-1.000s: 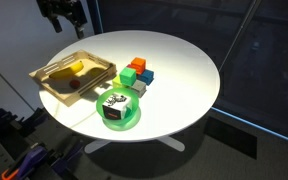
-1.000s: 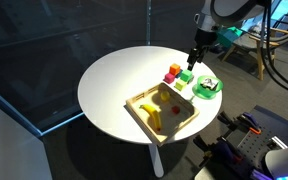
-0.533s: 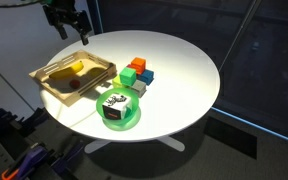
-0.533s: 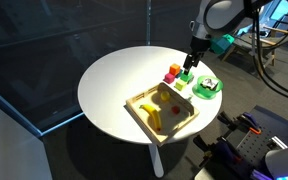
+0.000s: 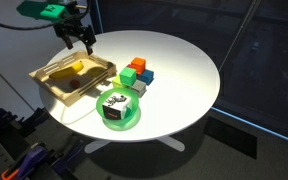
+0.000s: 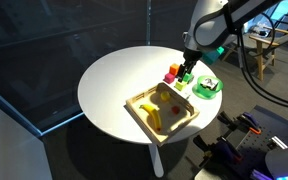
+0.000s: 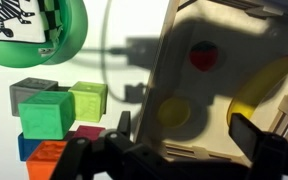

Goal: Remove the round yellow object from the wooden box and put it on the table

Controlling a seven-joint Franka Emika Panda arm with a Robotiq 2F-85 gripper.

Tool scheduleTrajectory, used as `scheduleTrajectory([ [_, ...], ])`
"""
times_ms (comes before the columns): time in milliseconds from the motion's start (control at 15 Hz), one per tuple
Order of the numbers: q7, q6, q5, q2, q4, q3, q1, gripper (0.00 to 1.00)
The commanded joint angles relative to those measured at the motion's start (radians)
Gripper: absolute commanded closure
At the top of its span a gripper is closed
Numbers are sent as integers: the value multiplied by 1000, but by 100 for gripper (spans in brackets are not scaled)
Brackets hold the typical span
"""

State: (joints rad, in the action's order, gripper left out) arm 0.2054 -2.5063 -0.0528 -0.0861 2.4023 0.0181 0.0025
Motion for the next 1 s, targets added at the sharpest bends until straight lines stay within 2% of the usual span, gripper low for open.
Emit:
scheduleTrajectory([
  [0,6,-34,-2,-68,-37,9,1,0],
  [333,-23,-68,-11,-155,-73,24,0,0],
  [933,-64,-64,45,-279,-177,22,20,0],
])
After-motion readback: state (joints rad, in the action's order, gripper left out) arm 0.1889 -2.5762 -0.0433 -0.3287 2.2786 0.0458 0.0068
